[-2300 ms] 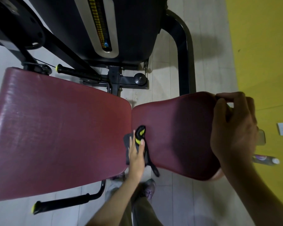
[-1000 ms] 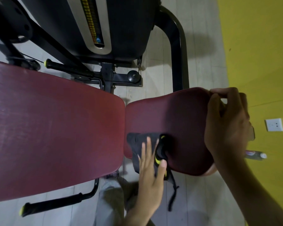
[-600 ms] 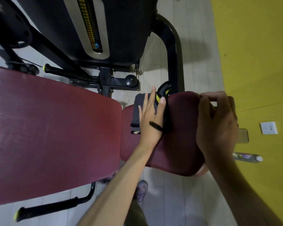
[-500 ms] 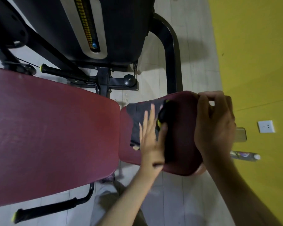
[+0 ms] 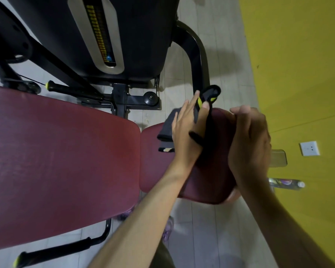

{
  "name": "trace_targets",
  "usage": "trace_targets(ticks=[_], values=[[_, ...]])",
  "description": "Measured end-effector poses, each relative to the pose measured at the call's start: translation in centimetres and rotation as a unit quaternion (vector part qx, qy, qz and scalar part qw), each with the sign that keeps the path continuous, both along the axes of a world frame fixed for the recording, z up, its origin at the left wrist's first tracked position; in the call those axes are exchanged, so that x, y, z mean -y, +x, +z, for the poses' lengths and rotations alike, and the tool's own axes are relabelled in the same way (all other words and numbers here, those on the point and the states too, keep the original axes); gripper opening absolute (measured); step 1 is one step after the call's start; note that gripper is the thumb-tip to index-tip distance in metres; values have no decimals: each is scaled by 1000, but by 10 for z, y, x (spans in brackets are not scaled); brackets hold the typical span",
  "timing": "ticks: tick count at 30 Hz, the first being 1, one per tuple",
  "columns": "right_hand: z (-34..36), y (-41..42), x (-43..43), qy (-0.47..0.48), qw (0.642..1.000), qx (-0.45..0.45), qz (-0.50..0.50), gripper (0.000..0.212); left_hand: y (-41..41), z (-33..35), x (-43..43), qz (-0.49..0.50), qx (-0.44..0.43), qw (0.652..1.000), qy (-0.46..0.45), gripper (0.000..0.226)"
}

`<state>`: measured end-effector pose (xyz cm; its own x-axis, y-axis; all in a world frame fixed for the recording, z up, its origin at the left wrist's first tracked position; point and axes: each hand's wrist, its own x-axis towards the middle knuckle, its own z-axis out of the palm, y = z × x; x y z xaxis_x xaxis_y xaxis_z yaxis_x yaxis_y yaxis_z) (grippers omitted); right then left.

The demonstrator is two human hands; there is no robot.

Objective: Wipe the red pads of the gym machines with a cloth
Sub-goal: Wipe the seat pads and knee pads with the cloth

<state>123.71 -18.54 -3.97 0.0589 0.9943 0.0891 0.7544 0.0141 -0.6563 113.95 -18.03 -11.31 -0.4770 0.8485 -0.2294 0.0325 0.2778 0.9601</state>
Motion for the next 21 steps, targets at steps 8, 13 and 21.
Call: trace_targets(ticks=[8, 13, 21], values=[[3, -1, 3, -12, 997, -74, -16, 70, 85, 14, 157, -46, -107, 992, 49, 54], [3, 0, 1, -19, 994, -100, -29, 62, 73, 28, 123, -56, -95, 992, 64, 56], [1, 3, 5, -8, 995, -94, -25, 48, 36, 23, 57, -94, -124, 977, 144, 56]])
